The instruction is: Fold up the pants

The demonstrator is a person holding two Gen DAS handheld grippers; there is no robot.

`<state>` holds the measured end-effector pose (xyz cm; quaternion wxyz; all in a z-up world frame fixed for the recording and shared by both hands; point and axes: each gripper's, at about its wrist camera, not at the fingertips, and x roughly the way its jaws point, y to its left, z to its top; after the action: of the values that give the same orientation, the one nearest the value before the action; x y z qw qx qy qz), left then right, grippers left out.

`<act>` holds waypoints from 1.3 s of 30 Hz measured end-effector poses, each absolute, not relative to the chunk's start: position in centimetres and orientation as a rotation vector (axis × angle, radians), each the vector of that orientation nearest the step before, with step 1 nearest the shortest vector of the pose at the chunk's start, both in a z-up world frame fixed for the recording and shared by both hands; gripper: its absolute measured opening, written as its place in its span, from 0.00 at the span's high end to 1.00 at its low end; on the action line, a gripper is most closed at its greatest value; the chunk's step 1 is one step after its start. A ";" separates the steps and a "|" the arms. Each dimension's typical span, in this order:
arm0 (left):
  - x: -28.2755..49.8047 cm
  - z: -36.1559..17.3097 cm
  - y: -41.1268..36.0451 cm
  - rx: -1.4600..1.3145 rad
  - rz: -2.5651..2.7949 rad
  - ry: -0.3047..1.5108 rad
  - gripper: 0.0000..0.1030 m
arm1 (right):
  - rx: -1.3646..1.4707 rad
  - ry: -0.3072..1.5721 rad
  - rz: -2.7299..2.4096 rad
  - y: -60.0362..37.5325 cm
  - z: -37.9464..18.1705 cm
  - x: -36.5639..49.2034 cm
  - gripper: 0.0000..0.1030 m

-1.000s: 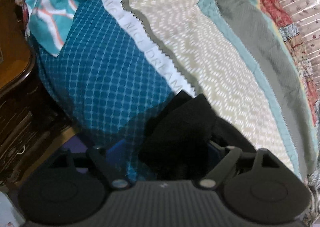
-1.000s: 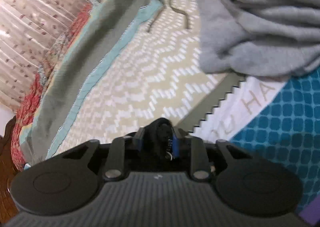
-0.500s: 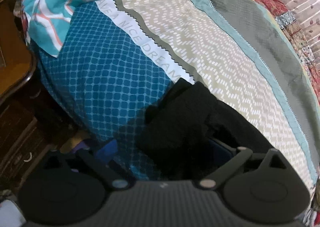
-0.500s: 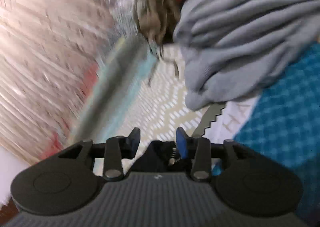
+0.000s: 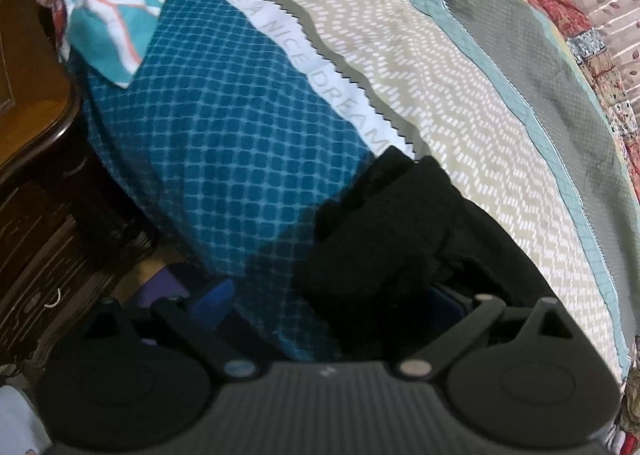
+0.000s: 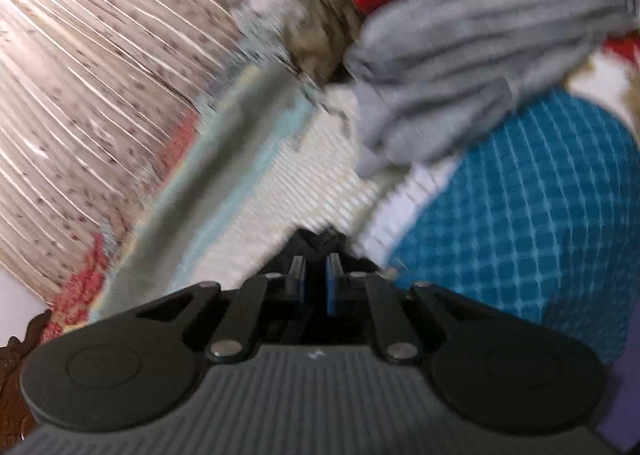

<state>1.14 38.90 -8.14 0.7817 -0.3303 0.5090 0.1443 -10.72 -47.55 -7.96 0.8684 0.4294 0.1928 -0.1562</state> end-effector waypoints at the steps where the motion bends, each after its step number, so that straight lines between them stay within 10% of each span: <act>1: 1.0 -8.1 39.1 -0.715 0.303 1.103 0.03 | 0.874 0.391 -0.329 -47.1 -7.1 -11.2 0.88; 29: -1.5 -2.2 42.4 -0.710 0.435 1.001 0.02 | 1.229 0.431 -0.295 -48.3 -15.1 -11.7 0.59; 33: 1.3 -0.3 37.6 -0.671 0.257 0.969 0.02 | 1.209 0.423 -0.314 -48.0 -13.5 -11.1 0.82; 39: 5.5 0.0 27.4 -0.616 -0.094 0.965 0.02 | 0.815 0.409 -0.163 -42.7 -4.8 -9.1 0.83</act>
<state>5.53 27.39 0.00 0.8397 -0.2912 0.4563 -0.0443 -9.10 -42.68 -4.82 0.8946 0.3931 0.1975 -0.0787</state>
